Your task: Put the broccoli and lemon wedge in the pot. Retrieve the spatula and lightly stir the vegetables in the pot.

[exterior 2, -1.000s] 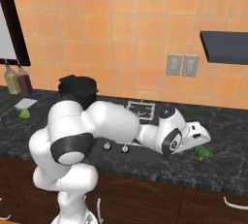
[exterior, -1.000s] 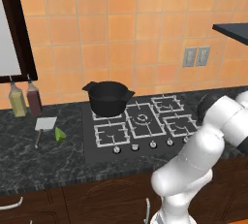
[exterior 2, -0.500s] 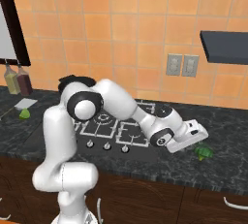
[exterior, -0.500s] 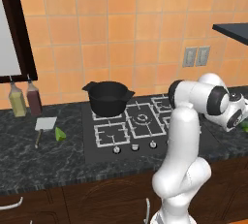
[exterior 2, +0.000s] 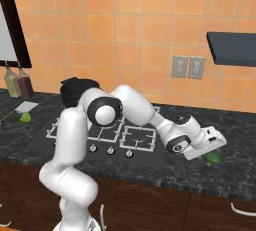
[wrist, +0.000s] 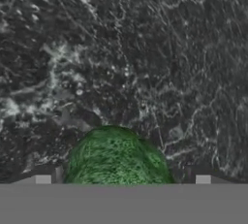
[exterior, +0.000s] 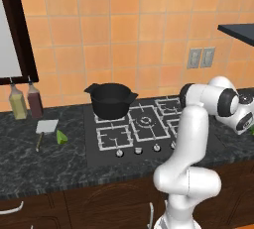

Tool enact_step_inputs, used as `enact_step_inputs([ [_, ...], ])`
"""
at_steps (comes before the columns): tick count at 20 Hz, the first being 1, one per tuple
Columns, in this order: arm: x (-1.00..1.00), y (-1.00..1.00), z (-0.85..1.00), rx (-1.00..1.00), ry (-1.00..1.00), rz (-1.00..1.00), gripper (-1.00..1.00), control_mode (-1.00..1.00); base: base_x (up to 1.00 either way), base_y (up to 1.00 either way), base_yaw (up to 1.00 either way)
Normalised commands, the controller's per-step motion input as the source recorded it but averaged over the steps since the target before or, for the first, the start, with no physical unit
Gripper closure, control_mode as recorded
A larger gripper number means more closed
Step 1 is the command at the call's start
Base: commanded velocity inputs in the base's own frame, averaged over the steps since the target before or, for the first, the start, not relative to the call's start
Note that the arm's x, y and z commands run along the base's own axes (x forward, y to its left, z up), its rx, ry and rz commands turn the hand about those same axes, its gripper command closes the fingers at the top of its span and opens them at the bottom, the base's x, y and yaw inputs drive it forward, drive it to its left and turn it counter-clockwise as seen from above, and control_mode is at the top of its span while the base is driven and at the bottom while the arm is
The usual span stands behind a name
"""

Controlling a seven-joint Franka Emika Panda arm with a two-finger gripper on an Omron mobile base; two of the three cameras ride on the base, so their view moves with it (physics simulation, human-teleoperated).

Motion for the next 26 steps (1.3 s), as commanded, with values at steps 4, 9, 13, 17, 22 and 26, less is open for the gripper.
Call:
enact_step_inputs([
  [4,0.00,-0.04,-0.11,0.00,0.01,0.00,-1.00,-1.00,0.00,0.00,0.00],
  [9,0.00,-0.08,-0.08,0.00,0.03,0.00,1.00,-1.00,0.00,0.00,0.00],
  [13,-0.07,0.13,0.27,0.07,0.00,0.00,1.00,-1.00,0.00,0.00,0.00],
  [17,-0.09,0.70,0.66,0.22,0.01,0.02,1.00,-1.00,0.00,0.00,0.00],
  [22,-0.06,1.00,0.98,0.15,-0.05,0.06,1.00,-1.00,0.00,0.00,0.00],
  [26,0.00,1.00,1.00,0.14,-0.06,0.03,1.00,-1.00,0.00,0.00,0.00],
])
